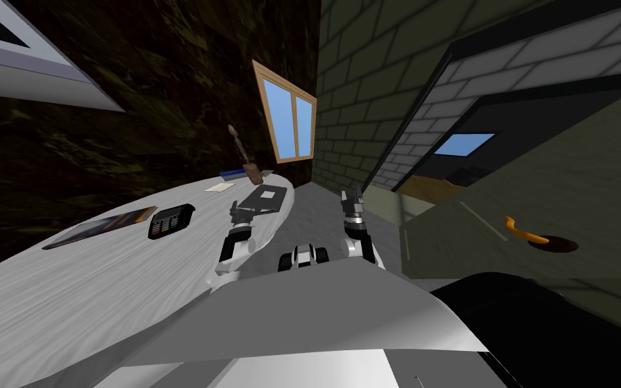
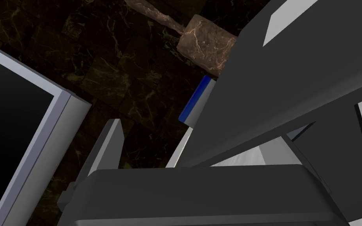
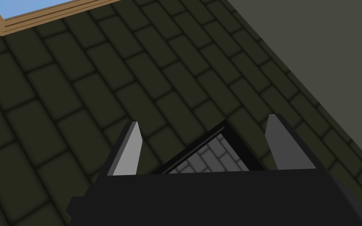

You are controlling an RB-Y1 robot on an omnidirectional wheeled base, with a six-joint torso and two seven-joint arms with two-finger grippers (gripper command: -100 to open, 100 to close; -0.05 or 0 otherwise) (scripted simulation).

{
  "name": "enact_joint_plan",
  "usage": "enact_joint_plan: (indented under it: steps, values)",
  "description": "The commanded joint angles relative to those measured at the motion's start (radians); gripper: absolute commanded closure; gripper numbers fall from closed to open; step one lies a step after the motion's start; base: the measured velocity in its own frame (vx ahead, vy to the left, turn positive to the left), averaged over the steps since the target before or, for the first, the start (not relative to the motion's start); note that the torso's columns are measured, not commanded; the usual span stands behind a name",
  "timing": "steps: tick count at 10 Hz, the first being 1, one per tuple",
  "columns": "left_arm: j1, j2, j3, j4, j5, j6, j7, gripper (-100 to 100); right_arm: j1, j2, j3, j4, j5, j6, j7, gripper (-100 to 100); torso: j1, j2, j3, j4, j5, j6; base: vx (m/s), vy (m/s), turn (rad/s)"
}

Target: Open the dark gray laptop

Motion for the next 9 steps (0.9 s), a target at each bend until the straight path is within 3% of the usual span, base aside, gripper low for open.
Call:
enact_joint_plan:
  steps: [1, 7, 8, 9]
  values:
    - [0.000, 0.011, 0.011, -0.051, 0.006, 0.050, 0.005, -100, 0.000, 0.000, 0.000, 0.000, 0.000, 0.000, 0.000, 0, 0.001, 0.001, 0.000, 0.000, 0.000, 0.000, 0.005, -0.036, 0.017]
    - [0.004, 0.037, 0.039, -0.172, 0.021, 0.176, 0.021, -100, 0.000, 0.000, 0.000, 0.000, 0.000, 0.000, 0.000, 0, 0.005, 0.001, 0.000, 0.000, 0.001, -0.001, 0.006, -0.023, 0.018]
    - [-0.001, 0.038, 0.038, -0.151, 0.021, 0.162, 0.020, -100, 0.000, 0.000, 0.000, 0.000, 0.000, 0.000, 0.000, 0, 0.004, 0.000, 0.000, 0.000, 0.001, 0.000, 0.003, -0.009, 0.006]
    - [0.000, 0.039, 0.038, -0.152, 0.021, 0.167, 0.021, 0, 0.000, 0.000, 0.000, 0.000, 0.000, 0.000, 0.000, 0, 0.005, 0.000, 0.000, -0.001, 0.002, 0.000, 0.000, 0.000, 0.000]
